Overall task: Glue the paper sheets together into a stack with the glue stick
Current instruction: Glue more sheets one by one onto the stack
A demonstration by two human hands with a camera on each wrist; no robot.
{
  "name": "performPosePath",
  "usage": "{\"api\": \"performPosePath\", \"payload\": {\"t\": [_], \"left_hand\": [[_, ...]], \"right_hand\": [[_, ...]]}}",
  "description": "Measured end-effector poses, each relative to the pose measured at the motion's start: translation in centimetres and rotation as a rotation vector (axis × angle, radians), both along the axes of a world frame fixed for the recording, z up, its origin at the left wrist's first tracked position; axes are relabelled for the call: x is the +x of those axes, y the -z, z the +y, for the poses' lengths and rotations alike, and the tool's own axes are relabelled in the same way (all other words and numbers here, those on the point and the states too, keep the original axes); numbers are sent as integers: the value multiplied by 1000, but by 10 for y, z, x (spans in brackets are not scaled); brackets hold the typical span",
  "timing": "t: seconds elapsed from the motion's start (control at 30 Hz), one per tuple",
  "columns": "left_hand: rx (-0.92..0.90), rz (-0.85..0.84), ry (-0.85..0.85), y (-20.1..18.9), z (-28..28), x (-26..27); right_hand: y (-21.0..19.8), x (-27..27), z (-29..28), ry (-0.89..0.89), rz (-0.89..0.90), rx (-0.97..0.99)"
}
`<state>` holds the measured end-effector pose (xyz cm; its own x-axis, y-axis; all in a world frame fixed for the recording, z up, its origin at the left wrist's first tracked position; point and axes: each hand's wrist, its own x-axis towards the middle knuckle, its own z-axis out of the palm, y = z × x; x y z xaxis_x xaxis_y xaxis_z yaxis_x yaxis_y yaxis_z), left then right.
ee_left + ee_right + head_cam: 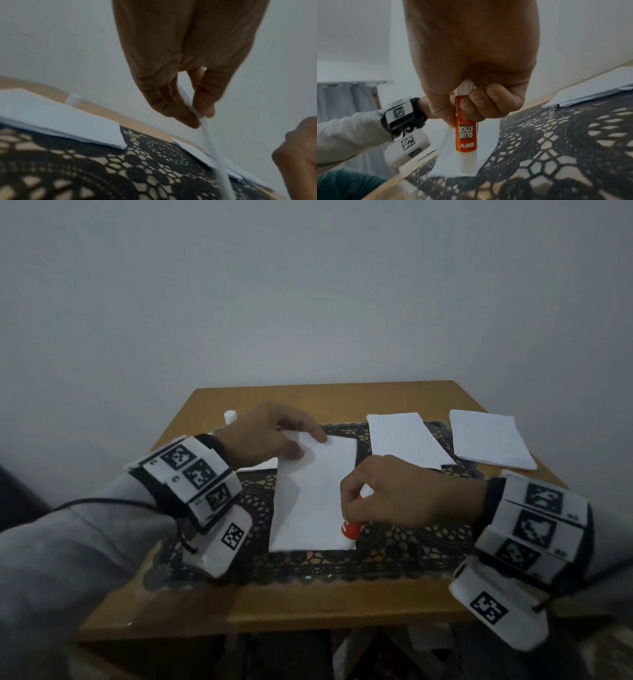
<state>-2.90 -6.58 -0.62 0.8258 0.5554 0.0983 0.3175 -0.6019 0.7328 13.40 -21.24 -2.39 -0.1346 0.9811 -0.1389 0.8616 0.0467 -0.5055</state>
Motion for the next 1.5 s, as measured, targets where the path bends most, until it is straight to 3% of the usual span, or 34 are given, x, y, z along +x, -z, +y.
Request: {"api": "performPosePath", "payload": {"t": [0.17,0.3,0.63,1.0,1.5], "left_hand": [[-20,367,163,-8,3,-16],[-110,490,207,-2,1,-23],[-8,430,46,37,-1,-16],[72,458,25,43,-5,-13],[315,586,15,34,-26,-6]], "right_hand": [[-9,21,8,91,-4,66],[-12,36,16,192,-24,135],[-6,43,30,378,-6,357],[12,32,34,286,-51,245],[3,22,8,169,-41,125]]}}
